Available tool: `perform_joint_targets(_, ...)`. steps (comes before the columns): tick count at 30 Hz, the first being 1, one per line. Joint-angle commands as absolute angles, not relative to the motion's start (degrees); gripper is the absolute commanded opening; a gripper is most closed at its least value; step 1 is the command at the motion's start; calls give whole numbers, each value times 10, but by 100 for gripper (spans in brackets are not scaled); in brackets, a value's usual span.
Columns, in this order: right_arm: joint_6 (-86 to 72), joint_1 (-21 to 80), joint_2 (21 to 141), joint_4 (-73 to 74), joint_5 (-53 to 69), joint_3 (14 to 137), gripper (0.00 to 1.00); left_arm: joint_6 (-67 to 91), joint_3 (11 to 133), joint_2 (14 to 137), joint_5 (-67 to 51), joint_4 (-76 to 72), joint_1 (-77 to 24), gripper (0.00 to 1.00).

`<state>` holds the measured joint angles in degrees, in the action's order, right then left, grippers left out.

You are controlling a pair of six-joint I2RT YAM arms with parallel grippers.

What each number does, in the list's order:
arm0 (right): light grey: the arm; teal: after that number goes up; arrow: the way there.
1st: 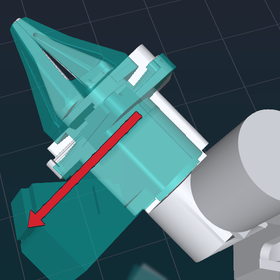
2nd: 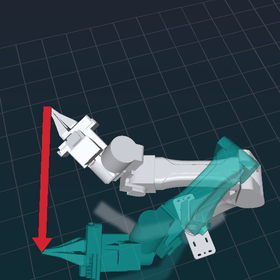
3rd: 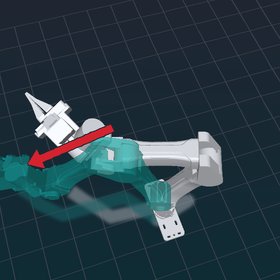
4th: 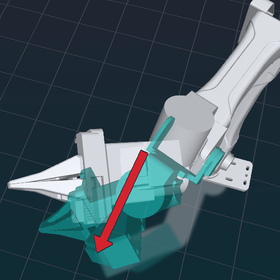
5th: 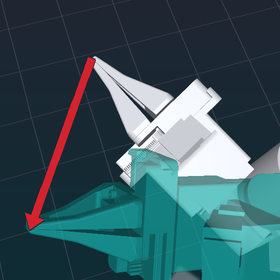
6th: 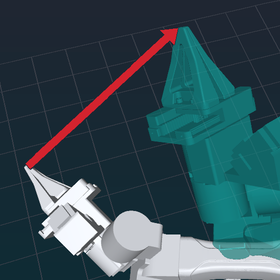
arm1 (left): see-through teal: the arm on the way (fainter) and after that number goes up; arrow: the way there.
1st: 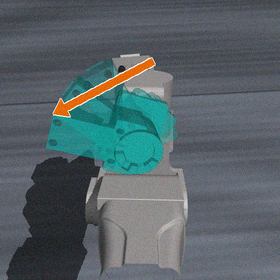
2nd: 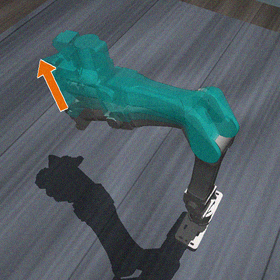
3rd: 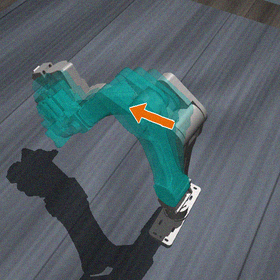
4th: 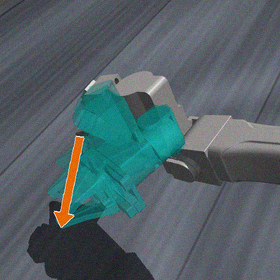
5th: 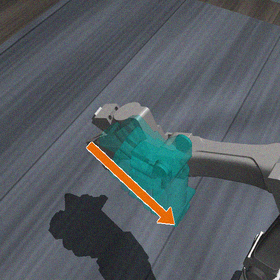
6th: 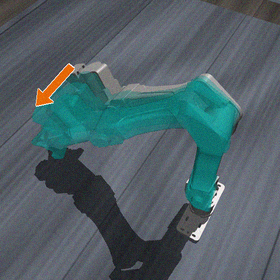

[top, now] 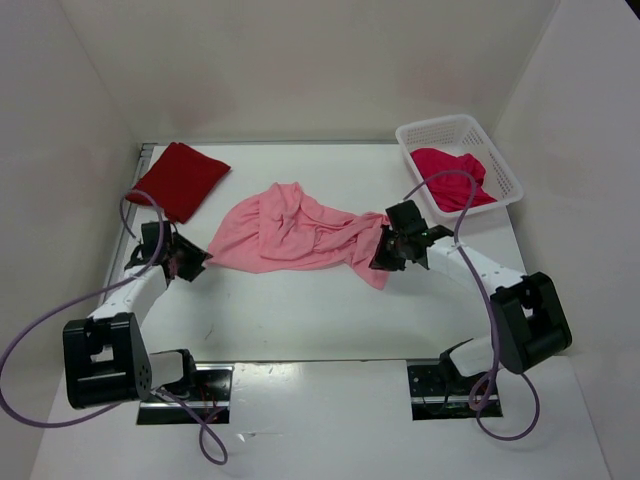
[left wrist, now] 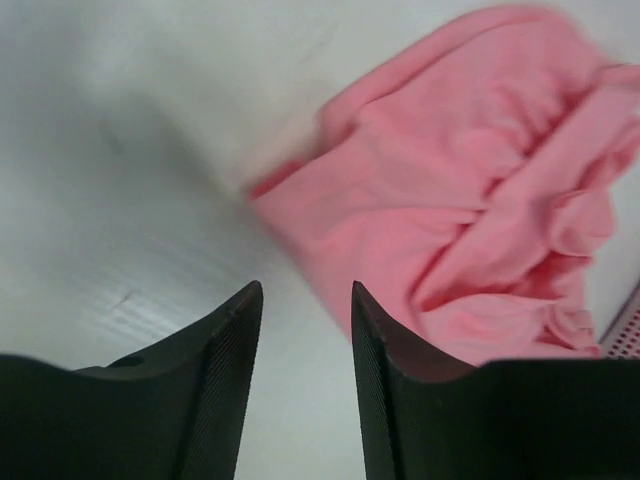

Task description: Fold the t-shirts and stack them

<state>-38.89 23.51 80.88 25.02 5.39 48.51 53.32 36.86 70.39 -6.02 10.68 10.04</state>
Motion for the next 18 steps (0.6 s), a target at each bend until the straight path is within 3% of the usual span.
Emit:
perform_joint_targets(1, -381, 242, 779, 228, 54, 487, 12, 586, 332, 715, -61, 63, 108, 50)
perform_joint_targets(12, -397, 242, 760, 233, 35, 466, 21, 603, 330, 798, -54, 9, 108, 51)
perform_joint_targets(14, -404, 242, 768, 233, 28, 466, 27, 603, 336, 815, -61, -3, 108, 51)
perform_joint_targets(18, -416, 242, 775, 233, 6, 454, 31, 598, 353, 838, -71, -13, 108, 36)
